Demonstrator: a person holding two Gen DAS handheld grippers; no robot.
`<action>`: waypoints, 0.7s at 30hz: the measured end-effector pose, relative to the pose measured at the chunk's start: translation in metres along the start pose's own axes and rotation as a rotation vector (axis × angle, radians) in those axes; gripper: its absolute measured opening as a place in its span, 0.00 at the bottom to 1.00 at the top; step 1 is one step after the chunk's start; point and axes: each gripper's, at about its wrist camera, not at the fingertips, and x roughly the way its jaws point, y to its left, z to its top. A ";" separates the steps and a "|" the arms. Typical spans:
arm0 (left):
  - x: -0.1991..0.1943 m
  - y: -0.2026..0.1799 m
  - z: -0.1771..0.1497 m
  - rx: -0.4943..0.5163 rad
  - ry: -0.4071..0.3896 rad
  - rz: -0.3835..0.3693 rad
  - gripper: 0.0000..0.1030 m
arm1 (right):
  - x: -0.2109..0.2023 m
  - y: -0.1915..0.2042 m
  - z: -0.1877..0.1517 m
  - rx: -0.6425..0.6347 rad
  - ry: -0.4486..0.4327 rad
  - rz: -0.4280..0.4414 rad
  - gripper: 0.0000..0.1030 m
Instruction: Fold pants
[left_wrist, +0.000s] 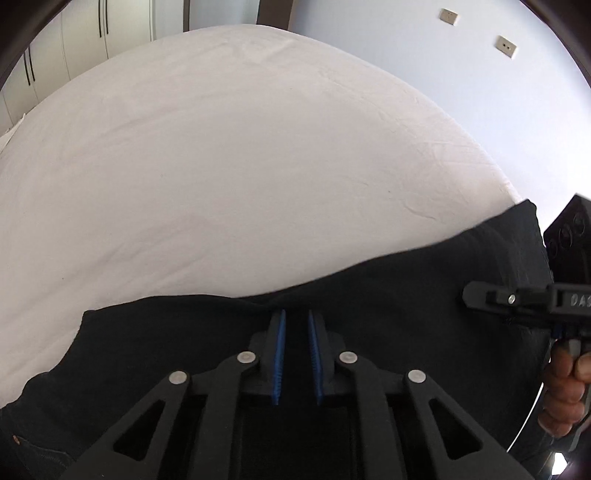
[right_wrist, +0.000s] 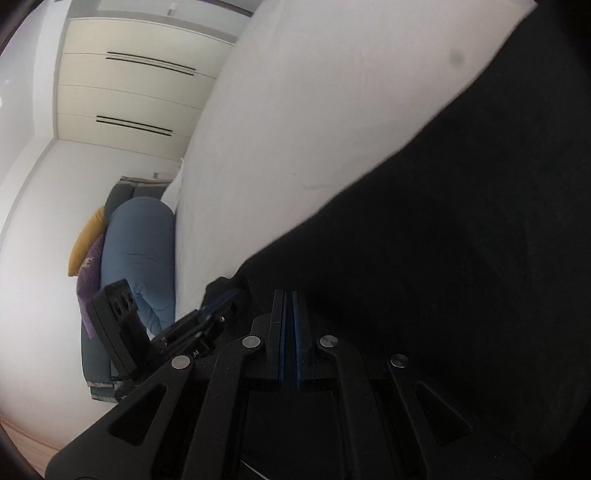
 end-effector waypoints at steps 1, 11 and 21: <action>0.001 0.008 0.003 -0.025 -0.001 -0.013 0.05 | 0.004 -0.008 0.005 0.013 0.001 -0.033 0.00; -0.005 0.097 -0.002 -0.078 -0.043 0.133 0.05 | -0.138 -0.101 0.058 0.095 -0.285 -0.161 0.00; -0.077 0.069 -0.049 -0.085 -0.146 0.105 0.03 | -0.135 -0.018 0.009 -0.057 -0.215 -0.042 0.00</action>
